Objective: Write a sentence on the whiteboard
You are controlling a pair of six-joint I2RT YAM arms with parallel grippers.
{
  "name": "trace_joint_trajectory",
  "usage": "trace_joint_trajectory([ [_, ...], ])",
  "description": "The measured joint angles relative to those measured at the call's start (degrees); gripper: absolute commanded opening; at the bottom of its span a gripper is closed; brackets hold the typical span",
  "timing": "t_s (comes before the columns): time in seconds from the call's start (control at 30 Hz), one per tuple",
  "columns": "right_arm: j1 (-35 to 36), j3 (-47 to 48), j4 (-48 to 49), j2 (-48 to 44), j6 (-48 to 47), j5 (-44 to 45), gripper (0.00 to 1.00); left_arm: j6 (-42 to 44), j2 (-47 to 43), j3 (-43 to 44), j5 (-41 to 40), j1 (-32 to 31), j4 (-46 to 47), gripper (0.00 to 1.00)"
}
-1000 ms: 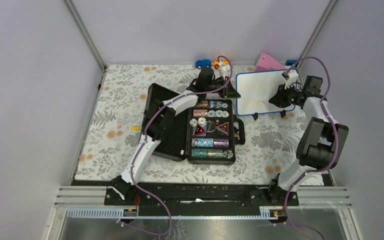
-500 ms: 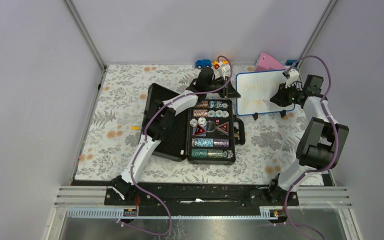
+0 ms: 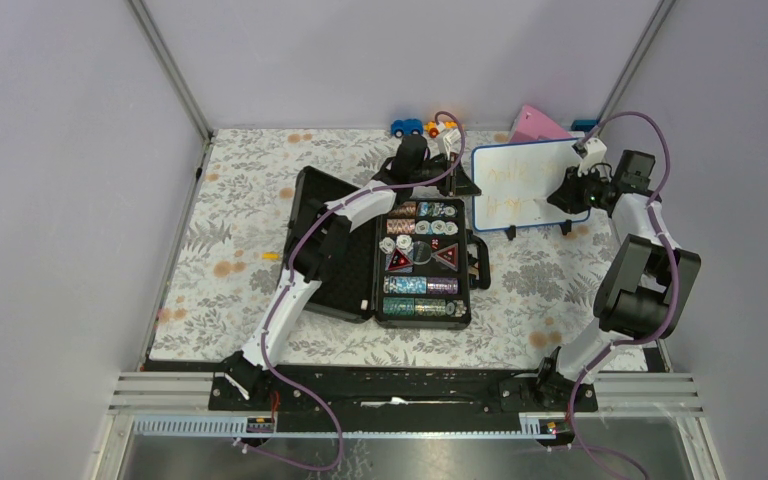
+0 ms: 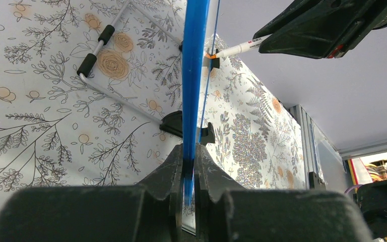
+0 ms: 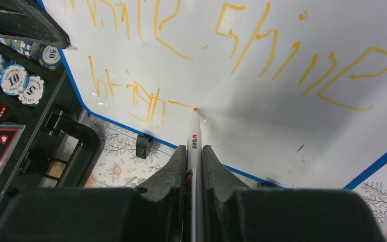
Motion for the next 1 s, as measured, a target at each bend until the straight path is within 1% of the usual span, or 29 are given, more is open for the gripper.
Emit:
trace_joint_trajectory([
  [0.37,0.0,1.0,-1.0,-1.4,-0.5,-4.5,0.00,0.0,0.0,0.0,0.1,0.0,0.0,0.00],
  [0.57,0.0,1.7,-0.9,-1.3,-0.3,-4.6,0.00,0.0,0.0,0.0,0.1,0.0,0.0,0.00],
  [1.0,0.2,2.5,-0.6,1.9,-0.1,-4.2,0.00,0.0,0.0,0.0,0.1,0.0,0.0,0.00],
])
